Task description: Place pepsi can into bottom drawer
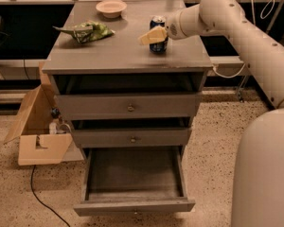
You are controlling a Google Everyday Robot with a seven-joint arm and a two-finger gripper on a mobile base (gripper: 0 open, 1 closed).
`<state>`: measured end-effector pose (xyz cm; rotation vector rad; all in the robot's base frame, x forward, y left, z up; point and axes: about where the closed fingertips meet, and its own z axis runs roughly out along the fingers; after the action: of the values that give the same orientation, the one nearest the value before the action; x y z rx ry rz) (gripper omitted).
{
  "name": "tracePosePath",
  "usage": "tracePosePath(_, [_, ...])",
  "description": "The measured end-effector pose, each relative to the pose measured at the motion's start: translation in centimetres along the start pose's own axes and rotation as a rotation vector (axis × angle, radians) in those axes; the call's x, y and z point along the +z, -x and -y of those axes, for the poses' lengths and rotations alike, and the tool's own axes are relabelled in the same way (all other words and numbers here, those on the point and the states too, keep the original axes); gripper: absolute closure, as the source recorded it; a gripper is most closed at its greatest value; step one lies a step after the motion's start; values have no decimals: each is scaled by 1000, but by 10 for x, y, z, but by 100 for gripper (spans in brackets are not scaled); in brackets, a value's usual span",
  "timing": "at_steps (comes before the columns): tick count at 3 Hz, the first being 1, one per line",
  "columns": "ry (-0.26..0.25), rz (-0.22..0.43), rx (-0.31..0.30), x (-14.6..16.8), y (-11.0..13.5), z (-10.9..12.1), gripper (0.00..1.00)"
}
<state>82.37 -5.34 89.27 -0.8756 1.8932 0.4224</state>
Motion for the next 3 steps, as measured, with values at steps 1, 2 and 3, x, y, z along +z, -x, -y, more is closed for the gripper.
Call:
tracePosePath(1, [8, 38, 16, 8, 8, 0, 38])
tracePosePath(2, [30, 85, 24, 7, 14, -2, 61])
tracePosePath(3, [107, 205, -27, -31, 32, -20, 92])
